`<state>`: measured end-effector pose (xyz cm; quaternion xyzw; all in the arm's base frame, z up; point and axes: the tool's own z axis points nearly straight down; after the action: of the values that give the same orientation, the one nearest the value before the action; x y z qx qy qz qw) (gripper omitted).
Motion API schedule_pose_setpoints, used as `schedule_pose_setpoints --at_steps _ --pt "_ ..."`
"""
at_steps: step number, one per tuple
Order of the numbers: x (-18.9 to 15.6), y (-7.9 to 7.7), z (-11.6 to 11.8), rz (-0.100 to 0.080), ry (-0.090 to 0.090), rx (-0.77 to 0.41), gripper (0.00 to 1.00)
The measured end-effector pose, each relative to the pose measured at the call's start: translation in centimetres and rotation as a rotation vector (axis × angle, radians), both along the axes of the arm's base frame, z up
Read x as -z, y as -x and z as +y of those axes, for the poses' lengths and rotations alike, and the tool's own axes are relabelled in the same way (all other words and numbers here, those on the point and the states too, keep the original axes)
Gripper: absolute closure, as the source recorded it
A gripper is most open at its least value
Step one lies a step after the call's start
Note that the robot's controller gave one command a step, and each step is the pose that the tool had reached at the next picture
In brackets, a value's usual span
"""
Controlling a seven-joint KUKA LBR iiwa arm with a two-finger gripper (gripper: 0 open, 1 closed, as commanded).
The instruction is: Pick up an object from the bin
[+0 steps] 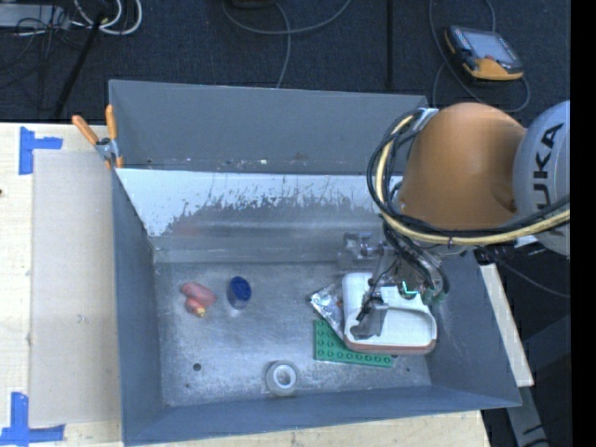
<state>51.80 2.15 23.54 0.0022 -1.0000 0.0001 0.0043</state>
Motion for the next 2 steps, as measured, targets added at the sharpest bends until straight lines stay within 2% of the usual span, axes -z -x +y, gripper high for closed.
schedule_pose_setpoints --at_steps 1,2 --pt "16.5 4.2 -0.1 -0.028 -0.001 -0.263 0.0" --pt "16.5 3.2 -4.8 -0.016 0.0 -0.298 0.0"
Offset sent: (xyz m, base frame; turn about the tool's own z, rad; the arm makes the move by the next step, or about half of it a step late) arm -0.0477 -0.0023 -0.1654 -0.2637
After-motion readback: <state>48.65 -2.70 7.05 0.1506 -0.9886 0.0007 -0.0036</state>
